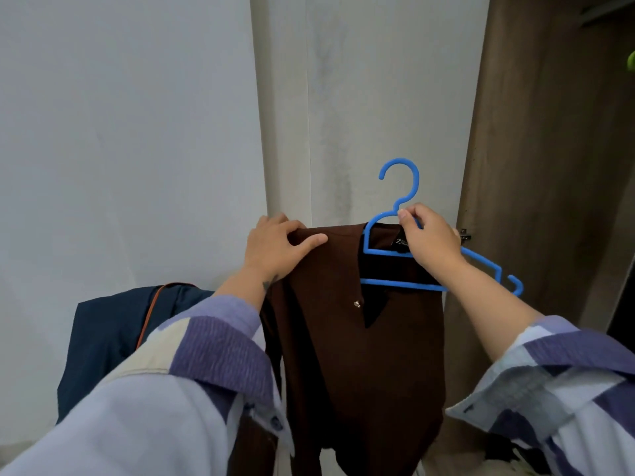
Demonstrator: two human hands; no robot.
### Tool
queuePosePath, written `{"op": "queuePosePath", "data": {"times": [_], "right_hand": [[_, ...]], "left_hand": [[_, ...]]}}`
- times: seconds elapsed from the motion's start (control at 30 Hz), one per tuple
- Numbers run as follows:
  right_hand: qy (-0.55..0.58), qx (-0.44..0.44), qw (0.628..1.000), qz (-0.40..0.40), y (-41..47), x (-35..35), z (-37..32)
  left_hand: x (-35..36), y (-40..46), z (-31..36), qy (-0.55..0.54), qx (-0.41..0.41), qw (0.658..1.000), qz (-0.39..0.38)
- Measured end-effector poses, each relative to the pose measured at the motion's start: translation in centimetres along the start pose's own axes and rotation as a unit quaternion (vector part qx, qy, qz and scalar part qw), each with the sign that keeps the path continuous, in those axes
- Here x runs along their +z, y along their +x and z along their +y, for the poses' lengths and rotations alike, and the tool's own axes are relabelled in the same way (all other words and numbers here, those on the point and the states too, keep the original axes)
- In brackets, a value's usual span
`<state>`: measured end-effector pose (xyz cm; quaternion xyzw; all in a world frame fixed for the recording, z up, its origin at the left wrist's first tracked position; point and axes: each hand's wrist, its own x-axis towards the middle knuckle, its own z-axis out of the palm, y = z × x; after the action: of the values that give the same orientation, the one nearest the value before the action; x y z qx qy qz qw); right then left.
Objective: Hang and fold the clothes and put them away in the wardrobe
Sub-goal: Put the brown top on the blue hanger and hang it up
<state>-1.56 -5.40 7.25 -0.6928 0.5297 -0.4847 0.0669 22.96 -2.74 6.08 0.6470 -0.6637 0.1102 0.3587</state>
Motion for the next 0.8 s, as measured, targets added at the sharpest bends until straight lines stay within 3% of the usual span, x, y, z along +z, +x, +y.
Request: {"op": "queuePosePath", "data": {"times": [0.2, 0.4, 0.57, 0.67, 0.8], "right_hand": [[0.015, 0.045, 0.999, 0.014, 0.0, 0.8, -0.5], [0.054, 0.042, 0.998, -0.008, 0.4, 3.0, -2.4], [0.058, 0.0, 0.998, -0.023, 0.7, 2.4, -2.1], [-0.072, -0.06, 0.994, 0.053, 0.0, 3.3, -1.1], [-0.119, -0.023, 0.975, 0.188, -2.0, 4.6, 0.5]], "left_hand": [[0.6, 1.0, 0.9, 0.041, 0.027, 0.997, -0.053], [1.3, 2.3, 4.7, 0.128, 0.118, 0.985, -0.012], [1.2, 3.5, 4.5, 0.107, 0.129, 0.985, -0.029], [1.2, 4.1, 4.3, 0.107, 0.119, 0.987, 0.007], [0.7, 5.0, 4.3, 0.142, 0.127, 0.981, 0.038]]}}
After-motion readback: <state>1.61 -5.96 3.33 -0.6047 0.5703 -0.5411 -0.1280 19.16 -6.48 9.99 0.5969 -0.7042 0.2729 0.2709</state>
